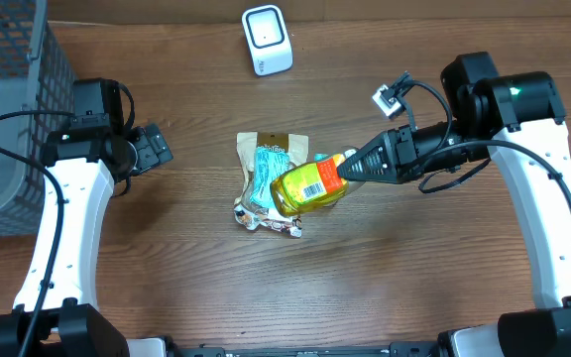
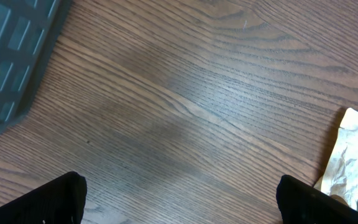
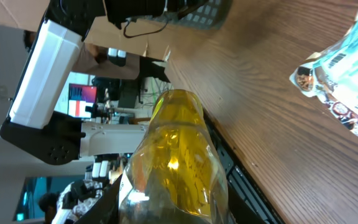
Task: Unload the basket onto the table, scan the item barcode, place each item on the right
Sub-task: 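Lift the juice bottle and tilt it toward the scanner, then carry the juice bottle with the right gripper up to the white scanner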
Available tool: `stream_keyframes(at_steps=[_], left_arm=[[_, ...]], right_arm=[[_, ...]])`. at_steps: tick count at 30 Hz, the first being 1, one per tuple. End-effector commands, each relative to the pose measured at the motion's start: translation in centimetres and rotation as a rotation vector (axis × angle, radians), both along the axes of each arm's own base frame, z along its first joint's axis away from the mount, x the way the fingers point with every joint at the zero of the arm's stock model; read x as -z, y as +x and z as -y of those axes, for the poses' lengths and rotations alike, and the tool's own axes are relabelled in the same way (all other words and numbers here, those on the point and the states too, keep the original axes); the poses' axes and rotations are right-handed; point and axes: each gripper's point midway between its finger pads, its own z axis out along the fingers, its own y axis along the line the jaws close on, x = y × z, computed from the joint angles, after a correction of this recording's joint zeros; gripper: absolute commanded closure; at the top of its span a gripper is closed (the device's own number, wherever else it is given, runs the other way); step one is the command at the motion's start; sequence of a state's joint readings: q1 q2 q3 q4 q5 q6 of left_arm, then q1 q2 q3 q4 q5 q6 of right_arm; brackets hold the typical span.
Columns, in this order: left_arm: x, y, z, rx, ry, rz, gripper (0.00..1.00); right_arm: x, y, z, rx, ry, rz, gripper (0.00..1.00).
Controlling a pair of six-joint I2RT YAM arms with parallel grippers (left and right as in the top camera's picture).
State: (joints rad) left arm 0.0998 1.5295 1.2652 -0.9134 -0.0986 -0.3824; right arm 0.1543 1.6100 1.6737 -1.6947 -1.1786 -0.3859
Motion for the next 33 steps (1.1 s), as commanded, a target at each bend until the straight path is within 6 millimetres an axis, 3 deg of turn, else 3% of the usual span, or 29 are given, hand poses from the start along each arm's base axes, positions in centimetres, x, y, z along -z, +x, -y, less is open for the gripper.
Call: stream_keyframes(at_steps=[1, 12, 17, 33], left_arm=[[-0.73, 0.19, -0.07, 0.011, 0.015, 0.019, 0.0], [-0.72, 0.2, -0.07, 0.011, 0.015, 0.019, 0.0], [-0.72, 0.19, -0.07, 0.011, 0.015, 0.019, 0.0], [-0.72, 0.19, -0.07, 0.011, 0.015, 0.019, 0.0]], right_arm=[[-2.87, -1.18, -0.97, -0.031, 0.084, 0.06, 0.83], [-3.29, -1.43, -1.29, -0.032, 0.106, 0.03, 0.83], [-3.71, -1.65, -1.57, -0.021, 0.12, -0.035, 0.89], [-2.92, -1.45, -1.45, -0.037, 0.083, 0.032, 0.87]])
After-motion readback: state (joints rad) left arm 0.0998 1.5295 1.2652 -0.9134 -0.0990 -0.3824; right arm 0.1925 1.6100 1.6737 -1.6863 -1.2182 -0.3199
